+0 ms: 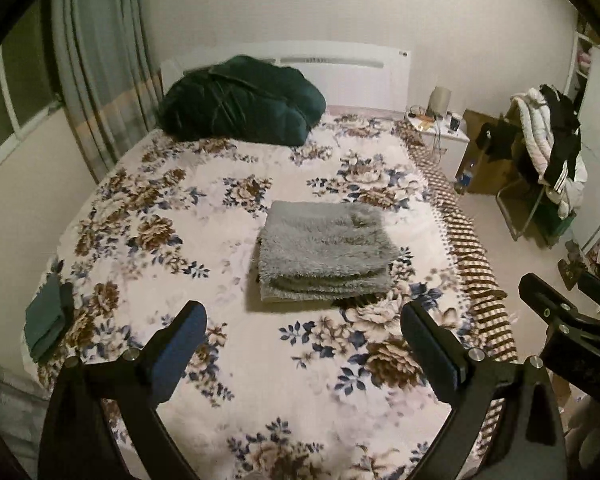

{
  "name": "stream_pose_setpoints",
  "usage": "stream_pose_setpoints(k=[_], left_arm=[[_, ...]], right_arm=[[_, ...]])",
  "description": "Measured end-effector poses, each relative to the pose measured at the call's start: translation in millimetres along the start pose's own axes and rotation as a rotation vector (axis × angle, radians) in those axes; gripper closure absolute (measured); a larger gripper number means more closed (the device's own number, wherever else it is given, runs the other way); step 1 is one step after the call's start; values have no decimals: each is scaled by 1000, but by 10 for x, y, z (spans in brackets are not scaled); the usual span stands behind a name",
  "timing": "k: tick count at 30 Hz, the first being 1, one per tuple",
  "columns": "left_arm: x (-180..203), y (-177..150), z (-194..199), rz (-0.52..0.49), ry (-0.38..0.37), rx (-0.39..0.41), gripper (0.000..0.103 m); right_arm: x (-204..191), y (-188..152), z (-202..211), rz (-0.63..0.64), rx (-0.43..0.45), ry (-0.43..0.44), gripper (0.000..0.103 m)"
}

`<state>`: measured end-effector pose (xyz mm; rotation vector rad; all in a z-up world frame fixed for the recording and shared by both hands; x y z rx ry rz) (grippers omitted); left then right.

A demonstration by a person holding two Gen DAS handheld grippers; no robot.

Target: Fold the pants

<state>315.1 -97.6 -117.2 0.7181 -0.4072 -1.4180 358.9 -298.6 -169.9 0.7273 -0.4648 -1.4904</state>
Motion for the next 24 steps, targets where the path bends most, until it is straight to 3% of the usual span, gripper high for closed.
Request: stream_pose_setpoints(k=[6, 11, 19, 24], left_arm=[[-157, -37, 644, 22, -4, 38, 4], [-239, -100, 942, 7, -7, 58, 4], [-412, -126, 1157, 31, -7, 73, 3], [-456, -134, 1234, 34, 10, 98, 0]], right_arm=[[-200, -44, 965, 14, 62, 12, 1], [-365, -82, 1613, 18, 96, 3, 1], [-520, -140, 2093, 24, 99, 11, 0], [-555, -172, 2118, 20, 100, 13, 0]])
Point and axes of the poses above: each gripper's, at about its wrist camera, not at the fingertips, and z roughly against the way its jaws point, x to its right, y to its top, the point moved 6 cm from there along -z, roughly the way its jaws point, and after that the axes turned 14 degrees about y, right-handed, at the moved point
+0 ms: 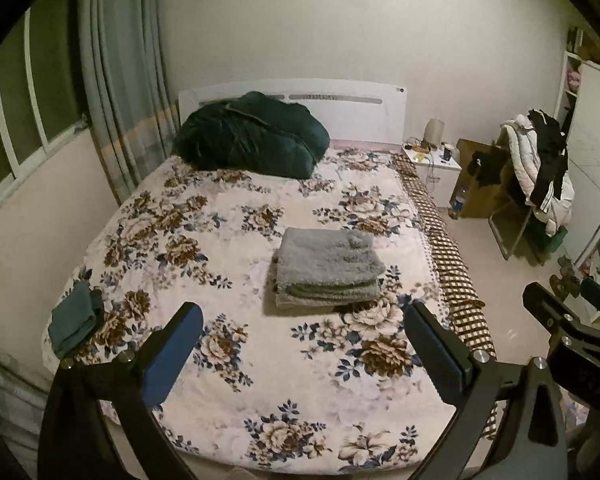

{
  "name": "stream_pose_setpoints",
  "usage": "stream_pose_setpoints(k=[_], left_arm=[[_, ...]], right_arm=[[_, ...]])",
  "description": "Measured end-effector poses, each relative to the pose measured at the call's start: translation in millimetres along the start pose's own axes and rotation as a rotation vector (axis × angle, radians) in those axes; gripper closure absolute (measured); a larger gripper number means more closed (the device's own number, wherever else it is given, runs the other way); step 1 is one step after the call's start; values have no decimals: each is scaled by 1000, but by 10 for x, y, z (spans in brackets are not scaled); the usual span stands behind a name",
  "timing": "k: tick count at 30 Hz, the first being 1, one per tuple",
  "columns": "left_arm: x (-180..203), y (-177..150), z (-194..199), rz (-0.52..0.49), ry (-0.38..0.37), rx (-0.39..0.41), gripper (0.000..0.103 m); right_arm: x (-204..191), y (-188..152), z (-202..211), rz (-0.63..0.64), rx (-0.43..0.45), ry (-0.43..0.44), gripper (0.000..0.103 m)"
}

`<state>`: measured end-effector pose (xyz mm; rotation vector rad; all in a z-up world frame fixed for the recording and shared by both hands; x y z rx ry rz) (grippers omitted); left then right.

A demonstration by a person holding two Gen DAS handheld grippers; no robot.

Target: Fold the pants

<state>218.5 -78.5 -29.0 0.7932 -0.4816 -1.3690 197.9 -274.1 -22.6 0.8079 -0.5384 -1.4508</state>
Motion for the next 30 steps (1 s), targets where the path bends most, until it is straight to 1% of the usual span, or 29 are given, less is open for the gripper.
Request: stream_pose_setpoints(k=[3, 5, 6, 8, 15, 16, 18, 19, 21, 30], left_arm=[[-15, -11, 7, 0, 3, 1, 0], [-19, -14, 9, 1, 1, 0, 0], [-19, -13, 8, 0, 0, 2, 0], [-21, -15, 11, -3, 6, 6, 0], [-26, -13, 49, 8, 11, 15, 0], [-27, -12, 48, 8, 11, 13, 0], [-22, -19, 51, 6, 13, 12, 0], [-34, -14, 47, 6, 10, 12, 0], [-34, -9, 44, 7, 10, 13, 0], [-84, -19, 67, 8, 18, 10, 0]], right_arm=[[-19, -5, 56, 2, 1, -1, 0], [-3, -4, -2, 1, -2, 3, 0], [-26, -7, 61, -2, -2, 6, 0], [-22, 22, 38, 3, -4, 7, 0], [-32, 94, 180, 5, -3, 12, 0], [-23, 117, 130, 11, -5, 15, 0], [-31, 125, 168, 7, -5, 19, 0], [-24, 155, 106, 10, -7, 20, 0], [-30, 157, 152, 11, -6, 20, 0], [-74, 242, 101, 17, -12, 32, 0]])
Point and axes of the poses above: each gripper's, at about its wrist camera, not at the fingertips, and z roughly against the way its jaws point, x to its right, y to its top, the point moved 6 cm from there along -z, roughly the way its jaws point, and after that the axes turned 14 degrees about y, right-handed, at the moved point
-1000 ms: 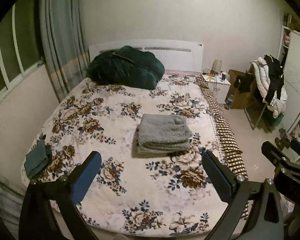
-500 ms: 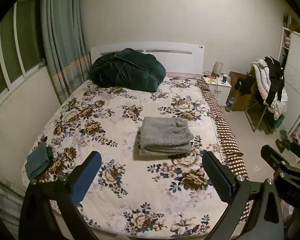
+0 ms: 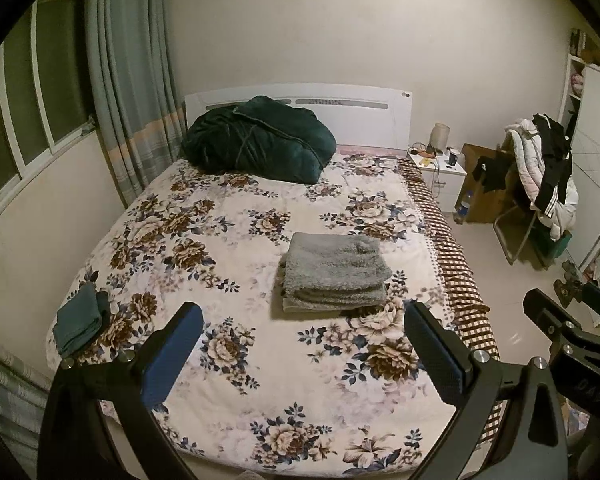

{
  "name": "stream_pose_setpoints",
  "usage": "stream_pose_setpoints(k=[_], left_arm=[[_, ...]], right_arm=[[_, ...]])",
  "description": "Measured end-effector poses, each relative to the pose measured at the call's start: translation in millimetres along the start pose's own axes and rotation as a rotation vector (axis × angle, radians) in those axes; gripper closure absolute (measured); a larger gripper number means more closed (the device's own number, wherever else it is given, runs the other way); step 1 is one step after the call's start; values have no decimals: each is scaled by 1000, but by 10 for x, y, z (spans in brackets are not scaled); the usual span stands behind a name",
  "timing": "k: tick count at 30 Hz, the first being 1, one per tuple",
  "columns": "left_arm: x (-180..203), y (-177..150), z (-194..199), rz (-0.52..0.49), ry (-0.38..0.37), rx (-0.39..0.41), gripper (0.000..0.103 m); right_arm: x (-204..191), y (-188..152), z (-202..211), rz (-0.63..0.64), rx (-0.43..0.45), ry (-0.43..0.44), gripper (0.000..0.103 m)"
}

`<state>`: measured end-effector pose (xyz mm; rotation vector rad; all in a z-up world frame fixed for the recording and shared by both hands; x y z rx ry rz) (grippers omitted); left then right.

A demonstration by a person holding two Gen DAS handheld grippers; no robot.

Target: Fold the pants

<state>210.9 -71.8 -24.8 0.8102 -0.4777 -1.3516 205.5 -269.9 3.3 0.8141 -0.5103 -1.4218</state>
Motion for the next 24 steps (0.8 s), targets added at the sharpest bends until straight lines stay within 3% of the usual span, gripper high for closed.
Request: stream_pose_setpoints(k=[24], left_arm=[[-138, -14, 47, 22, 26, 1, 0]], right_arm=[[-118, 16, -79, 12, -6, 18, 0]])
Point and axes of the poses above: each gripper's, at about its wrist camera, not at the fingertips, and z roughly against the way its jaws point, x to its right, y to its top, the point moved 6 cm from there along -z, roughly the way its jaws point, and after that the axes turned 14 degrees about y, right-handed, at the moved point
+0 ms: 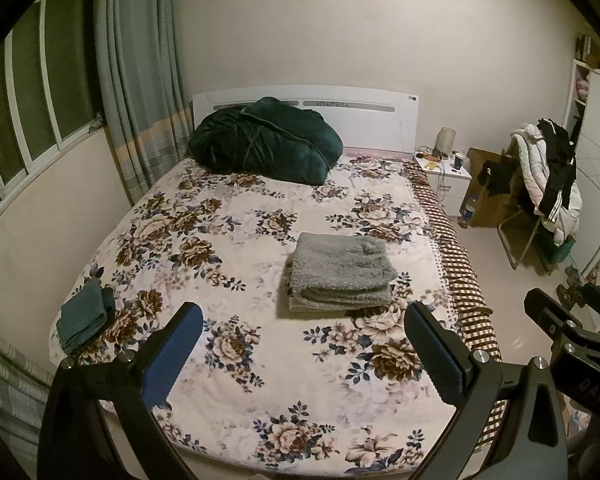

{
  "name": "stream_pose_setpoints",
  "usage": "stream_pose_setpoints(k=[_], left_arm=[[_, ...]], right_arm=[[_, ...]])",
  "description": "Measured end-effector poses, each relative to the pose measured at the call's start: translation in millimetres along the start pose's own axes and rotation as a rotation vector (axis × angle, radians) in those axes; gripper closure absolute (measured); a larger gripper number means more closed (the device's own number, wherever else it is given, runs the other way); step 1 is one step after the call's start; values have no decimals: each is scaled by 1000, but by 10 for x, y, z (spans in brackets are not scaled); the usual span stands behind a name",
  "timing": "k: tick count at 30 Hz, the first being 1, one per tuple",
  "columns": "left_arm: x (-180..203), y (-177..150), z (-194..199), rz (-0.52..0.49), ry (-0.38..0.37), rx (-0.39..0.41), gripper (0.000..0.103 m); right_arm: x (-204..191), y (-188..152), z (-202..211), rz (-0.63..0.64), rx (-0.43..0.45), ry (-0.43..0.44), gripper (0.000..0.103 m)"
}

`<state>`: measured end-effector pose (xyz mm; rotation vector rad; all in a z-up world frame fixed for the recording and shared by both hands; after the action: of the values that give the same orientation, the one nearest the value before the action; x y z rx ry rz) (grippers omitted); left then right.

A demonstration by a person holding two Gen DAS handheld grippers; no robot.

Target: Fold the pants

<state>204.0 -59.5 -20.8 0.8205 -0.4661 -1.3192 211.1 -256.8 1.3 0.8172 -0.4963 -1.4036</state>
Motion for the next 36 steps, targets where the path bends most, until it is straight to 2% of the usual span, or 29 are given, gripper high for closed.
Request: stream_pose_setpoints(k=[36], left_arm=[[-18, -17, 18, 3, 2, 4, 0]], right_arm=[[-42, -40, -6, 3, 8, 1, 0]])
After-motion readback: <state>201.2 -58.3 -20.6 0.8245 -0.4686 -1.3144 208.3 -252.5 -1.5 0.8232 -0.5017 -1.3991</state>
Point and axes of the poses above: each gripper's, at about its wrist camera, not at the fingertips, and z roughly against the way its jaws point, x to its right, y to its top, the point moved 6 cm from there along -z, roughly the way its jaws point, and after that the axes turned 14 degrees about y, right-handed, at the moved point
